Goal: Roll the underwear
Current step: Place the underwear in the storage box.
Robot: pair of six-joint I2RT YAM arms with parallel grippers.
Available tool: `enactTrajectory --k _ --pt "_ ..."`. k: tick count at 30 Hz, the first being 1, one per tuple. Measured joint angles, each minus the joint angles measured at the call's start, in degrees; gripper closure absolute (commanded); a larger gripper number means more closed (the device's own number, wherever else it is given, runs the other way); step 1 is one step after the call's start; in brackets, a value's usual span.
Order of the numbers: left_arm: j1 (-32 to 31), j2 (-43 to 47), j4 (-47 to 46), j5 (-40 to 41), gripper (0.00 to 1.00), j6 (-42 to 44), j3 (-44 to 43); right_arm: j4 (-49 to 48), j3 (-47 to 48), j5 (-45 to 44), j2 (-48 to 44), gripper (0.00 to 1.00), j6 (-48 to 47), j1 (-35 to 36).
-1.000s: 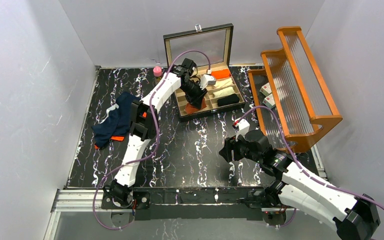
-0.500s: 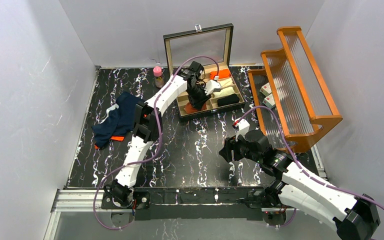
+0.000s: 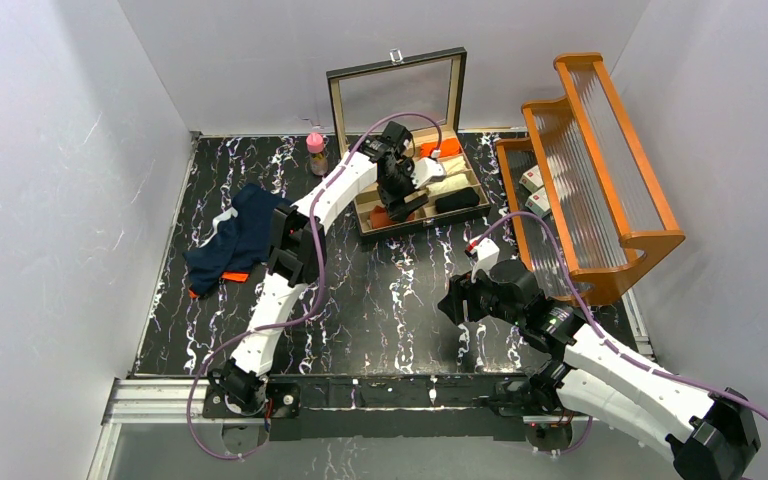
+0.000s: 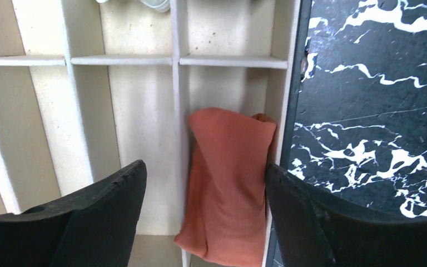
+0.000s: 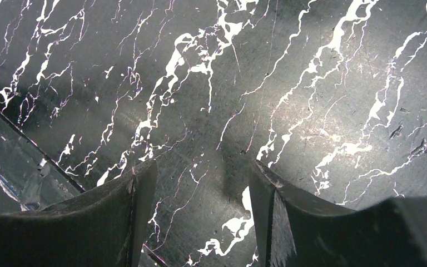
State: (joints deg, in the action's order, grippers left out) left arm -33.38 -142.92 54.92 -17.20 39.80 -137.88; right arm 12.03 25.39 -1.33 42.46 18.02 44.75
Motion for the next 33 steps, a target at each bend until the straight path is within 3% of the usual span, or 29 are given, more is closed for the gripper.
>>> enactTrajectory --k 4,9,18,24,28,33 --pt "0.1 0.1 -0.9 0.5 0.25 -0.4 0.2 0.0 0.0 0.0 0.0 0.31 0.0 0.0" --pt "0.0 0.9 -1.7 0.3 0.37 -1.6 1.8 0.0 0.0 0.0 0.0 0.31 0.0 0.0" --pt "-0.2 6.8 -5.0 -4.8 0.29 -5.4 8.2 0.0 0.0 0.0 0.0 0.31 0.0 0.0" --pt "0.0 14.3 -9.1 -9.4 0.36 -10.7 12.9 0.0 0.0 -0.9 -0.1 0.30 0.0 0.0" --pt "1.8 21.5 -13.9 -11.9 0.40 -17.4 20.2 0.1 0.4 -2.5 0.9 0.28 1.0 0.0" --pt "7.1 37.4 -23.4 -10.0 0.36 -27.6 42.5 0.1 5.0 -2.9 8.6 0.30 3.0 0.0"
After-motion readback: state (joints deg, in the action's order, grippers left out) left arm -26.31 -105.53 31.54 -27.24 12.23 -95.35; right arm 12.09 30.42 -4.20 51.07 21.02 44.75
